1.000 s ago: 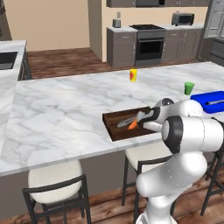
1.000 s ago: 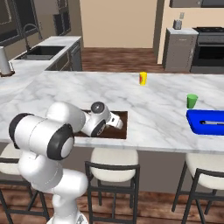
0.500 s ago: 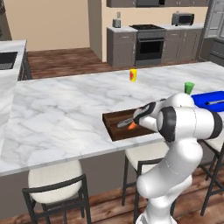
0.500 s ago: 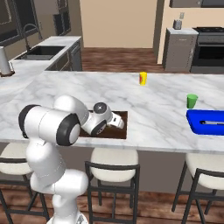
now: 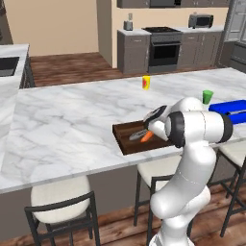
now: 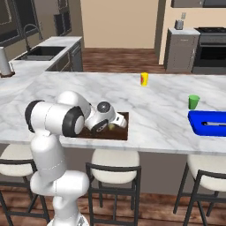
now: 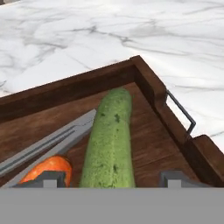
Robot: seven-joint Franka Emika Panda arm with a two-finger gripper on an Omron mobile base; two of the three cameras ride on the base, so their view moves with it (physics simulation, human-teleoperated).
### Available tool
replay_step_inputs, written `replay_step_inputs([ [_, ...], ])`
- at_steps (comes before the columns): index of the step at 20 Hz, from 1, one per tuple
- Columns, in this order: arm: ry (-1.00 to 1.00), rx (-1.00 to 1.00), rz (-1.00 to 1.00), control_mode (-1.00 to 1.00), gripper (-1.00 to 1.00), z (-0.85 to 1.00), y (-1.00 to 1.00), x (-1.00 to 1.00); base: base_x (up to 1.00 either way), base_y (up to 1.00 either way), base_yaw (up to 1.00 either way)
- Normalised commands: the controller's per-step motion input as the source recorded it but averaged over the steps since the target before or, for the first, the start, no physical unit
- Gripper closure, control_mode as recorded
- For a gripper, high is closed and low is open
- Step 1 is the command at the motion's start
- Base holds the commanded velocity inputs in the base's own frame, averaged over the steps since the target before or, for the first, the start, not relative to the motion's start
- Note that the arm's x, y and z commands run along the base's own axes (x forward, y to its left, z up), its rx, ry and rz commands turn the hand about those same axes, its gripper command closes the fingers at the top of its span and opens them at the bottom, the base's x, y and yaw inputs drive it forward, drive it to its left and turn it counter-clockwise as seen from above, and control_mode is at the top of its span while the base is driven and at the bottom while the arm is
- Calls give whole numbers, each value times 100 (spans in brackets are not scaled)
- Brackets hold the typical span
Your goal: Gather the carrot and cucumber from the fridge and place them on a tray on the dining counter. Then gather the chicken drumsticks from the fridge and place them on the other tray.
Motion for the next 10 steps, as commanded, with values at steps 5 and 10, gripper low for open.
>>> replay_step_inputs([
  [5,-19,9,0,-100,-100,11,-23,-6,0,0,0],
  [10,-31,9,2,-100,-100,55,-8,-83,0,0,0],
])
